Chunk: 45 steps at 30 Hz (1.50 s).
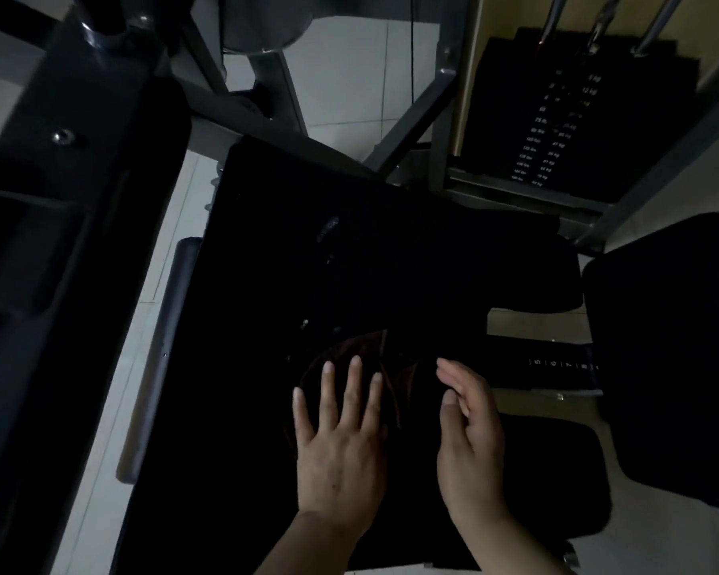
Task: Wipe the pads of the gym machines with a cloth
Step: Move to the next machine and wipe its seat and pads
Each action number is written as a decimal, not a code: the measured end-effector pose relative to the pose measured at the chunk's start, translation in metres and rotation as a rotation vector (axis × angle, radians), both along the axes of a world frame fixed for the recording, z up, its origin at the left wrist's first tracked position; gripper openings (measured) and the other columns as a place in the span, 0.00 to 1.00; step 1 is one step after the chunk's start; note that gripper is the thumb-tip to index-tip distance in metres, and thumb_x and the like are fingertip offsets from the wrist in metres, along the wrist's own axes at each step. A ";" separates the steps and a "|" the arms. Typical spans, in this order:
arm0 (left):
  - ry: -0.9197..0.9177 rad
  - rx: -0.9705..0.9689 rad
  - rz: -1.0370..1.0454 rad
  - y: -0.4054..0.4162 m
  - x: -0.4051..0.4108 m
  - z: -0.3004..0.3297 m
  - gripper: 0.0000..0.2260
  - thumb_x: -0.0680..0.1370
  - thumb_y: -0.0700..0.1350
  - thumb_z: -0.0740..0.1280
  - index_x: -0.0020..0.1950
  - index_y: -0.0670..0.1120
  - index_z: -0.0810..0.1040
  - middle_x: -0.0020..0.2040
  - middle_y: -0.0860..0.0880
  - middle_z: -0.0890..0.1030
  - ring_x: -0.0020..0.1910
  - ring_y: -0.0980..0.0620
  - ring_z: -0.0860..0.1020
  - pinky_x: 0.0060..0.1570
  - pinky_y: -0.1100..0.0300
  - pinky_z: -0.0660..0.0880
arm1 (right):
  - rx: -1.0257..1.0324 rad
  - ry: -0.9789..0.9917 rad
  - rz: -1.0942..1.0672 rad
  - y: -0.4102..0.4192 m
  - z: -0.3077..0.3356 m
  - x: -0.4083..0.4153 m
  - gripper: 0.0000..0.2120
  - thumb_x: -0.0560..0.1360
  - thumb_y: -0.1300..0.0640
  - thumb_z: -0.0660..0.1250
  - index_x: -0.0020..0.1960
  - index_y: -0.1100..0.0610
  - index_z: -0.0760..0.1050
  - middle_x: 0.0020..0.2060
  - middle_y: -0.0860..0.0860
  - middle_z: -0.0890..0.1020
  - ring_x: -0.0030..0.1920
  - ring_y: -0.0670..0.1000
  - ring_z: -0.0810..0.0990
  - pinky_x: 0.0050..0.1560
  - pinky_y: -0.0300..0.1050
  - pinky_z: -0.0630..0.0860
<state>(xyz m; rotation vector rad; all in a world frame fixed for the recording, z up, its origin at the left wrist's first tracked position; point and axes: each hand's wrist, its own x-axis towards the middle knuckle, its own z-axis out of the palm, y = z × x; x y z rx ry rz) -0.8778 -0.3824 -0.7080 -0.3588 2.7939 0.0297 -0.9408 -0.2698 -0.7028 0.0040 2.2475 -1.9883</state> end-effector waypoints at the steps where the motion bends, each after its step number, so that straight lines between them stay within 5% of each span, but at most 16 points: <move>1: -0.022 -0.026 -0.009 -0.003 -0.007 -0.002 0.29 0.73 0.55 0.52 0.73 0.47 0.67 0.75 0.43 0.62 0.74 0.36 0.58 0.67 0.31 0.49 | 0.016 -0.008 -0.001 0.003 -0.009 -0.005 0.15 0.74 0.47 0.54 0.59 0.42 0.71 0.60 0.46 0.76 0.63 0.47 0.74 0.61 0.35 0.70; 4: -0.039 -0.069 0.042 -0.008 -0.040 -0.002 0.29 0.75 0.57 0.51 0.74 0.50 0.63 0.76 0.44 0.60 0.75 0.36 0.54 0.65 0.28 0.45 | 0.062 0.021 -0.029 0.012 -0.028 -0.029 0.15 0.76 0.51 0.55 0.61 0.46 0.72 0.60 0.38 0.74 0.64 0.41 0.72 0.63 0.32 0.67; 7: -0.025 -0.148 0.085 -0.015 -0.083 0.001 0.26 0.80 0.56 0.41 0.78 0.53 0.43 0.78 0.45 0.41 0.75 0.39 0.37 0.65 0.30 0.33 | 0.091 0.060 -0.054 0.012 -0.037 -0.065 0.15 0.76 0.59 0.56 0.61 0.51 0.71 0.59 0.39 0.73 0.63 0.37 0.70 0.62 0.28 0.65; 9: 0.022 -0.173 0.097 -0.025 -0.121 0.001 0.26 0.80 0.55 0.40 0.77 0.51 0.39 0.78 0.46 0.38 0.74 0.42 0.32 0.66 0.33 0.31 | 0.109 0.112 -0.055 0.006 -0.041 -0.092 0.16 0.76 0.61 0.57 0.62 0.54 0.72 0.59 0.42 0.73 0.62 0.39 0.71 0.62 0.29 0.65; 14: 0.098 -0.207 0.101 -0.058 -0.185 -0.001 0.24 0.82 0.52 0.46 0.78 0.51 0.46 0.79 0.47 0.44 0.76 0.45 0.38 0.69 0.38 0.34 | 0.255 0.211 0.030 -0.020 -0.053 -0.146 0.19 0.76 0.59 0.56 0.65 0.62 0.72 0.63 0.54 0.73 0.64 0.48 0.70 0.65 0.30 0.62; 18: 0.132 -0.150 -0.002 -0.041 -0.110 0.004 0.26 0.78 0.50 0.50 0.76 0.47 0.61 0.77 0.46 0.57 0.77 0.47 0.52 0.73 0.42 0.47 | 0.439 0.246 0.125 -0.031 -0.060 -0.172 0.26 0.77 0.50 0.51 0.70 0.60 0.68 0.72 0.53 0.67 0.72 0.54 0.64 0.72 0.49 0.59; 23: -0.001 -0.100 0.087 -0.024 -0.010 0.005 0.25 0.82 0.55 0.42 0.74 0.47 0.64 0.76 0.45 0.59 0.76 0.46 0.54 0.72 0.44 0.47 | 0.706 0.185 0.222 -0.044 -0.069 -0.181 0.29 0.77 0.49 0.45 0.75 0.58 0.60 0.76 0.52 0.57 0.76 0.52 0.53 0.75 0.48 0.45; 27: 0.005 -0.155 0.099 -0.042 -0.061 0.003 0.26 0.81 0.58 0.44 0.76 0.49 0.61 0.76 0.41 0.59 0.75 0.40 0.56 0.71 0.40 0.47 | 0.842 0.249 0.192 -0.049 -0.073 -0.176 0.31 0.77 0.46 0.42 0.75 0.59 0.59 0.76 0.53 0.57 0.76 0.53 0.55 0.74 0.51 0.48; 35: 0.082 -0.194 0.154 -0.087 -0.182 0.009 0.25 0.80 0.54 0.46 0.78 0.53 0.50 0.79 0.45 0.47 0.77 0.44 0.44 0.72 0.42 0.40 | 0.691 0.311 0.127 -0.054 -0.072 -0.159 0.21 0.78 0.54 0.54 0.68 0.60 0.71 0.71 0.54 0.69 0.71 0.55 0.66 0.70 0.56 0.63; 38: 0.151 -0.155 0.176 -0.102 -0.223 0.013 0.25 0.80 0.49 0.52 0.77 0.54 0.54 0.79 0.45 0.49 0.77 0.44 0.45 0.73 0.43 0.40 | 0.707 0.322 0.126 -0.054 -0.069 -0.162 0.22 0.77 0.52 0.55 0.66 0.59 0.73 0.70 0.54 0.70 0.70 0.55 0.68 0.68 0.54 0.66; 42: 0.203 -0.100 0.102 -0.099 -0.174 0.019 0.24 0.77 0.43 0.55 0.74 0.50 0.66 0.76 0.43 0.60 0.76 0.43 0.56 0.73 0.44 0.49 | 0.746 0.283 0.128 -0.054 -0.068 -0.162 0.23 0.76 0.49 0.55 0.66 0.58 0.73 0.70 0.53 0.70 0.69 0.54 0.68 0.67 0.53 0.64; 45: 0.094 -0.011 0.127 -0.086 -0.099 0.030 0.25 0.76 0.48 0.57 0.73 0.47 0.68 0.76 0.41 0.60 0.75 0.41 0.58 0.73 0.45 0.47 | 0.797 0.245 0.133 -0.056 -0.066 -0.161 0.24 0.75 0.47 0.55 0.66 0.56 0.72 0.70 0.51 0.70 0.69 0.52 0.68 0.66 0.52 0.64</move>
